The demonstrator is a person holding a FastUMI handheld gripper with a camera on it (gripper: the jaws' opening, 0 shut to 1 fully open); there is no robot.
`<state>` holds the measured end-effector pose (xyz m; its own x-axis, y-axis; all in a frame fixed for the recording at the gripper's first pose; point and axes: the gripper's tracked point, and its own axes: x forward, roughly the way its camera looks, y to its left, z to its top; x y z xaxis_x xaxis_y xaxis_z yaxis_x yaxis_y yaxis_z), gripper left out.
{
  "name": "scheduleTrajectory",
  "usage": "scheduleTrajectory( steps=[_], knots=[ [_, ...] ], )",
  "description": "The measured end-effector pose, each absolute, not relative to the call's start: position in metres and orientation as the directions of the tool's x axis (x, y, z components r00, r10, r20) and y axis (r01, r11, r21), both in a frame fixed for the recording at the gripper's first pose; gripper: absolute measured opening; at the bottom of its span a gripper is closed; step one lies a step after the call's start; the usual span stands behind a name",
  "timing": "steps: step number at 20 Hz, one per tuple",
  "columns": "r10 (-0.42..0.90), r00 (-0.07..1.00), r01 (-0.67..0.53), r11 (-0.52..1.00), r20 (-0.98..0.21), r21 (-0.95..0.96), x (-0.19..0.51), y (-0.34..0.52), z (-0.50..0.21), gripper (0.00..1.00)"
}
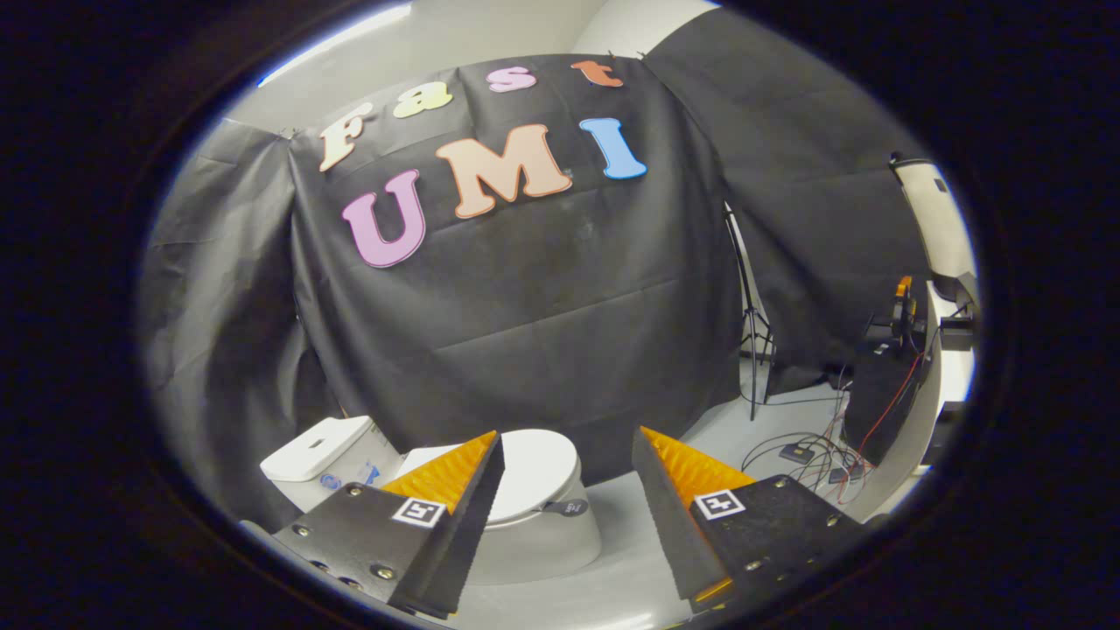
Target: Open the toilet lid.
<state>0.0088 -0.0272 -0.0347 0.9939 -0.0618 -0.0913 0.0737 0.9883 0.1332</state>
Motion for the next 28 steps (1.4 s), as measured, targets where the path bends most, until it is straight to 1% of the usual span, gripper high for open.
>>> scheduleTrajectory(
  steps=[2,9,15,21,25,28],
  knots=[
    [-0.062,0.993,0.079,0.982,-0.103,0.169,0.010,-0.030,-0.039,0.88],
    [-0.059,0.984,0.108,0.948,-0.167,0.301,0.013,-0.042,-0.070,0.88],
    [-0.058,0.970,0.163,0.876,-0.236,0.454,0.017,-0.055,-0.107,0.88],
    [-0.035,0.958,0.191,0.817,-0.285,0.544,0.028,-0.061,-0.146,0.86],
    [-0.022,0.949,0.227,0.736,-0.314,0.637,0.040,-0.064,-0.188,0.85],
    [0.001,0.917,0.296,0.668,-0.398,0.683,0.056,-0.049,-0.236,0.85]
  ],
)
